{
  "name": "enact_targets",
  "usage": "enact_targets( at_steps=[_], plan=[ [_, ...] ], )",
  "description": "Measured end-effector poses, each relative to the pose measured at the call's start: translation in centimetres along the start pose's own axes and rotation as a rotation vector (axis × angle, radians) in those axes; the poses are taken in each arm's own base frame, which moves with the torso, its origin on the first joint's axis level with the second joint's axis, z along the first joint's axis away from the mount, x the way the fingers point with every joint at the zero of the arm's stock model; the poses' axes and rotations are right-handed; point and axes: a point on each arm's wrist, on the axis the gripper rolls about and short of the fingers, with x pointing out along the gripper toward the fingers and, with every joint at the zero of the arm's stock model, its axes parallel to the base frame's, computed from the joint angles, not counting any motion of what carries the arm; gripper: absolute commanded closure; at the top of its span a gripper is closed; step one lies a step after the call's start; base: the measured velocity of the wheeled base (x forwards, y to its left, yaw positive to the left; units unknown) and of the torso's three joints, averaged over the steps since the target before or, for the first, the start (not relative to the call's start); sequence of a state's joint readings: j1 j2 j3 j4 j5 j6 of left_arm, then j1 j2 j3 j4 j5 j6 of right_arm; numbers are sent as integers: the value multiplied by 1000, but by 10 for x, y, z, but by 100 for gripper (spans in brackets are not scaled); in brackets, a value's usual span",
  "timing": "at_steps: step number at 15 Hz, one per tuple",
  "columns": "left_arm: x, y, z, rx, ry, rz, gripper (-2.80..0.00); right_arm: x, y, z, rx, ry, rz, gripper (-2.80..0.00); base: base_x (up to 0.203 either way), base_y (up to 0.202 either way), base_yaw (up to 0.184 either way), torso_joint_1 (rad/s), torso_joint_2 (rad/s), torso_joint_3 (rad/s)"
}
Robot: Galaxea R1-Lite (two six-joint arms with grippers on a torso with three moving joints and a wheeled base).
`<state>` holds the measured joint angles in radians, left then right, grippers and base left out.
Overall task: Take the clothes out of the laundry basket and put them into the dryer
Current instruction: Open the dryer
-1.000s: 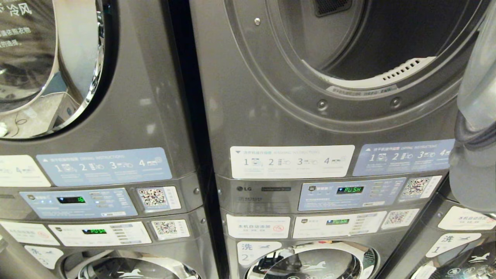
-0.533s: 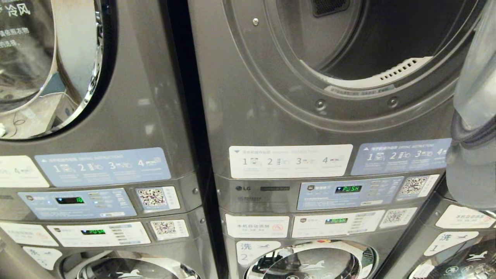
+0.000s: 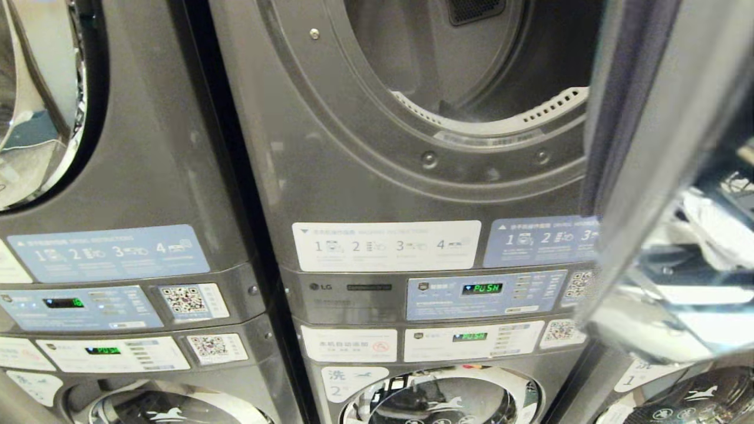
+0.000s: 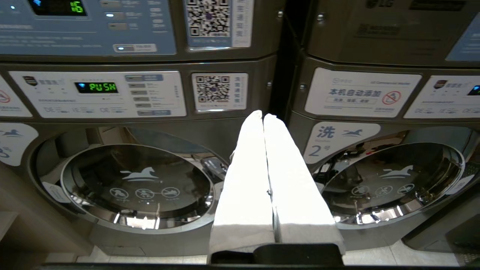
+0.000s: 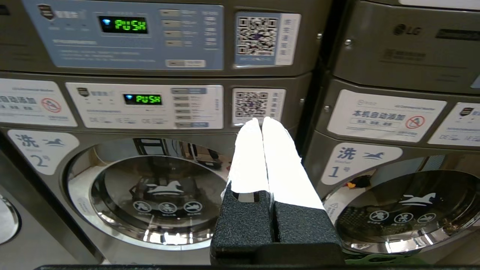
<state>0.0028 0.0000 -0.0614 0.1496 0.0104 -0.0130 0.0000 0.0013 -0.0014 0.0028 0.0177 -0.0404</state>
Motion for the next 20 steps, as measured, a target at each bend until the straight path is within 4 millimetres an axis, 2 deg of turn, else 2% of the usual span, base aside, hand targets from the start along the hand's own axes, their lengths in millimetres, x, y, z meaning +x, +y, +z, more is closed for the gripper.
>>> enact_targets(
  at_steps=[20],
  plan=[
    [0,0,0,0,-3,0,0,0,0,0,36,-1,-16,0,0,-196,1,3,3,0]
  ],
)
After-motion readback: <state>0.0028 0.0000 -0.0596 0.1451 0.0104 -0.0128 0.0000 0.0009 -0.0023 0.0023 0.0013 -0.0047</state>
